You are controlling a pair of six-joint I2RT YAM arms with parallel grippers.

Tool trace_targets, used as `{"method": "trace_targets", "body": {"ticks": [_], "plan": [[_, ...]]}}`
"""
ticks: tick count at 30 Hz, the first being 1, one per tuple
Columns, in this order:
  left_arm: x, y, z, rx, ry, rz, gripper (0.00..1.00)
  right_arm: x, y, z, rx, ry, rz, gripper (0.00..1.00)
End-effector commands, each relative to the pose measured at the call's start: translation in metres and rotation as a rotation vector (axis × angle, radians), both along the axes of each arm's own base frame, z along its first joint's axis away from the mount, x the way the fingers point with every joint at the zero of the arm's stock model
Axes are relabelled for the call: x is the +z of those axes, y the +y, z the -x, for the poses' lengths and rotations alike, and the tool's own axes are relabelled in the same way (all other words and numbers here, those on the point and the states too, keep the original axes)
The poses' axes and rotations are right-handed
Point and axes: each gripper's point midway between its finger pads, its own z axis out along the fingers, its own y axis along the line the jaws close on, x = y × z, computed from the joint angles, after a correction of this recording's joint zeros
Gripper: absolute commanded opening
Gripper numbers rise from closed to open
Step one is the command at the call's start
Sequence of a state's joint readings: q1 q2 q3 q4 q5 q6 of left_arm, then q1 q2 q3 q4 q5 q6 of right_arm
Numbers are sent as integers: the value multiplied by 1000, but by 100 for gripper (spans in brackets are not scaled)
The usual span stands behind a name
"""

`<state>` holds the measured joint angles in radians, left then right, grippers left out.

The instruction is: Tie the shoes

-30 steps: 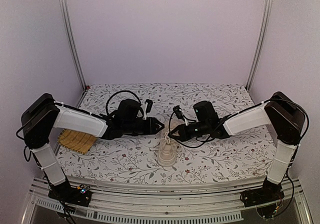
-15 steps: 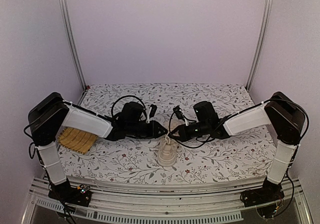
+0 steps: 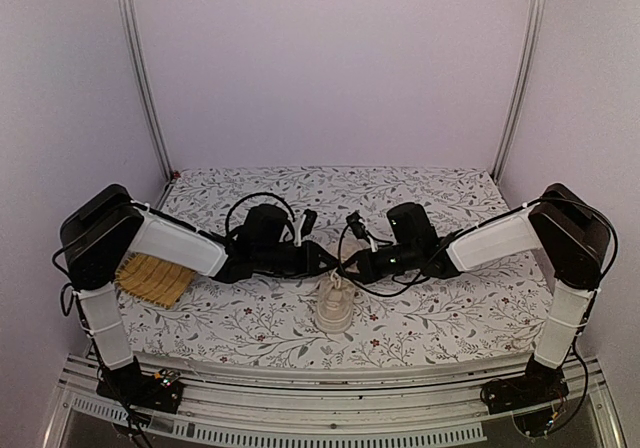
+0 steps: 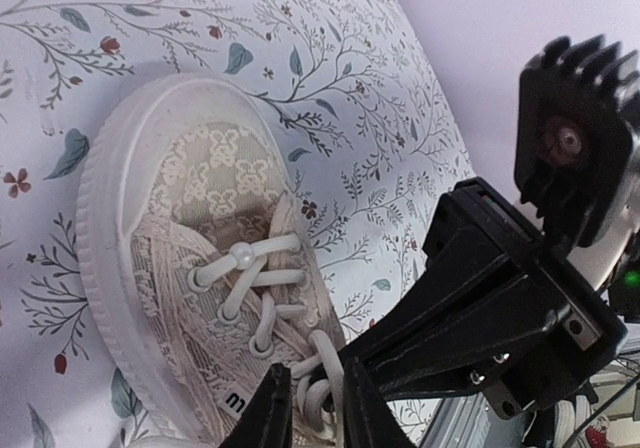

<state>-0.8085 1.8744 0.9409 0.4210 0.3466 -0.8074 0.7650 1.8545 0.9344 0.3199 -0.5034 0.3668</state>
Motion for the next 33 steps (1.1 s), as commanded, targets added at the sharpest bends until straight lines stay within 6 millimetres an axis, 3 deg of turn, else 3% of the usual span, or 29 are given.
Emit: {"method": "trace_targets", "body": {"ticks": [1, 9, 18, 24, 33], "plan": [[0, -2, -1, -10, 8, 32, 16, -3, -1, 1, -4, 0, 0, 2], [2, -3, 1, -11, 26, 73, 1, -2, -1, 1, -5, -1, -1, 2], [12, 4, -2, 39, 7, 87, 0, 4, -3, 0, -18, -17, -2, 4], [13, 9, -3, 62, 5, 91, 0, 18, -14, 3, -51, -36, -11, 33], [17, 12, -3, 84, 5, 111, 0, 42, -24, 21, -94, -93, 1, 58]]}}
